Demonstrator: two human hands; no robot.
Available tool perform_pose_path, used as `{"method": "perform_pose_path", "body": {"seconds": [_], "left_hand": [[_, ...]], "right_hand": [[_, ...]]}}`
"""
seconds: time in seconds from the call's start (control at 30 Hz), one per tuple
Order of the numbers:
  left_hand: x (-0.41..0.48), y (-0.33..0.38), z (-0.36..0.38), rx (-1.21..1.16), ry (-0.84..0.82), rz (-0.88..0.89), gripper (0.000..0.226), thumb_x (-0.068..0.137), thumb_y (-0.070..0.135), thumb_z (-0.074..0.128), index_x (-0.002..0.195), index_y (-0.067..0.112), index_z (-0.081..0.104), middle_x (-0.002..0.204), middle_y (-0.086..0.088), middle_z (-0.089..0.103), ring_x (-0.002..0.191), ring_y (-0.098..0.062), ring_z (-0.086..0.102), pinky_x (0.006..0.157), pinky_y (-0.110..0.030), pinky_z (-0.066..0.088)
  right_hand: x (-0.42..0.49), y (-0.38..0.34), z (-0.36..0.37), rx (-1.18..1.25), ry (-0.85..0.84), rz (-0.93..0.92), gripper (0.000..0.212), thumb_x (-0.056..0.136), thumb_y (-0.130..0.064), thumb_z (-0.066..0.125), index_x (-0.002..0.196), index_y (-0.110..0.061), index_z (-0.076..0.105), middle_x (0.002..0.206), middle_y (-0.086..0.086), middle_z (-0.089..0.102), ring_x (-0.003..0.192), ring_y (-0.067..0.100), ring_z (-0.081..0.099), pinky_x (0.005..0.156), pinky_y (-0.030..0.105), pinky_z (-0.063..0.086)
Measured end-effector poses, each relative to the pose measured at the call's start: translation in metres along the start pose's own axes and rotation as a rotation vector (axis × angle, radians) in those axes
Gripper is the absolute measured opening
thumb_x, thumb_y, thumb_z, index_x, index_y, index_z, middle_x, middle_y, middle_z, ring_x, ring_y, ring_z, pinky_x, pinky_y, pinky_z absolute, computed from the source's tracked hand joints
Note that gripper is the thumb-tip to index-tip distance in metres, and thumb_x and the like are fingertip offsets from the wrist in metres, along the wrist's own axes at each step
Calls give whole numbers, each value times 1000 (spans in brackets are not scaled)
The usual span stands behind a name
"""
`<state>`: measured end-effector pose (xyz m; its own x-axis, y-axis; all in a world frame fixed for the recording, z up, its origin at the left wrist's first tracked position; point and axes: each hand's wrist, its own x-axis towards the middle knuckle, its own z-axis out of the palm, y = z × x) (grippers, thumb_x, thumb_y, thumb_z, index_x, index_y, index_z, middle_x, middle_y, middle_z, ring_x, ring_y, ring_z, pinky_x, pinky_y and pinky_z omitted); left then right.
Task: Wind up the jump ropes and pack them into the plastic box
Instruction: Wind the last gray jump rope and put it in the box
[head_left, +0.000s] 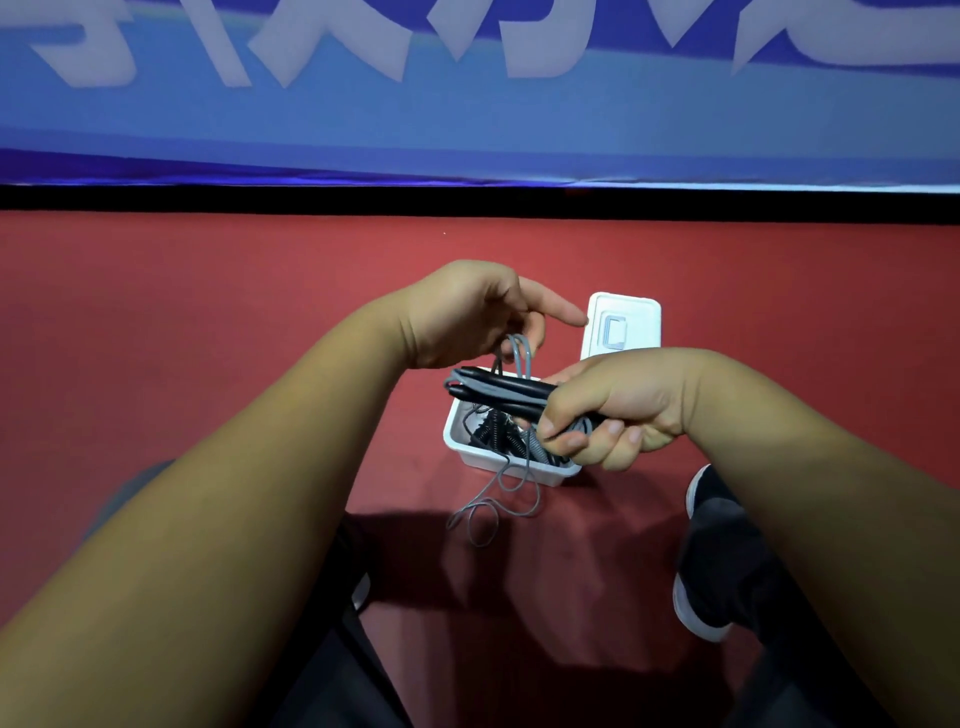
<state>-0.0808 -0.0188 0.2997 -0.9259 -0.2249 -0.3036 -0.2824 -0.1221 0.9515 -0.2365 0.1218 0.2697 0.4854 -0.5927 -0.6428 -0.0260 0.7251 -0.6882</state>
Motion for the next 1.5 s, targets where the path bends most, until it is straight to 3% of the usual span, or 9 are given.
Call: {"method": "perform_pose_path", "body": {"seconds": [0.2,0.4,0.53,0.7,0.8,0.9,1.0,1.13,1.5], "left_hand": [[5,2,6,262,115,-30,61,70,11,38,119,3,73,87,-27,69,75,-31,56,73,-36,47],[-1,-1,-4,397,178,18,34,98,-7,52,122,8,72,111,-11,79,96,-18,72,91,-32,58],[2,-6,-9,600,286,-25,22,93,0,74,112,9,75,100,-12,79,86,-16,74,88,-34,63],[5,-19,-3,737,356,-202,17,104,14,60,103,0,69,84,-16,77,66,-20,77,65,-36,65],[7,-23,2,558,348,-235,19,107,13,55,108,-3,66,95,-22,75,75,-36,78,71,-48,65],[5,-18,1,338,384,-138,18,104,12,63,107,-5,68,89,-17,73,81,-31,76,81,-54,62],[1,-11,-1,241,402,-73,15,97,12,72,103,-2,72,87,-15,75,85,-26,76,87,-51,61],[-2,-5,1,289,399,-46,6,91,9,79,95,9,74,83,-12,74,84,-26,77,77,-43,62],[-6,-4,-1,509,373,-98,31,74,17,93,87,3,69,77,-18,73,68,-18,72,73,-45,64]], "right_hand": [[13,3,-1,-134,318,101,3,97,-3,57,97,-1,59,89,14,62,46,8,29,41,15,16],[26,3,-17,-133,724,-47,10,96,-6,53,89,-12,50,65,6,49,42,13,24,45,16,20],[34,5,-25,-76,937,-164,17,93,-8,54,77,-13,50,44,1,41,36,14,29,48,18,22],[36,2,-27,229,804,-286,17,96,-13,68,92,-17,53,66,2,45,46,9,24,45,19,16],[31,-4,-20,322,704,-336,40,90,-46,82,100,-18,56,68,-3,44,49,7,22,39,20,17],[26,-9,-22,478,686,-350,64,85,-76,71,100,-16,54,67,-4,44,48,5,21,37,18,17],[24,-11,-25,564,675,-365,54,93,-68,66,97,-16,54,66,-4,45,46,5,21,36,19,16],[24,-13,-25,577,655,-398,38,97,-54,62,96,-18,51,66,-3,45,46,6,19,36,19,14],[20,-15,-19,558,724,-470,21,101,-30,64,105,-11,58,81,9,58,48,7,28,37,18,16]]}}
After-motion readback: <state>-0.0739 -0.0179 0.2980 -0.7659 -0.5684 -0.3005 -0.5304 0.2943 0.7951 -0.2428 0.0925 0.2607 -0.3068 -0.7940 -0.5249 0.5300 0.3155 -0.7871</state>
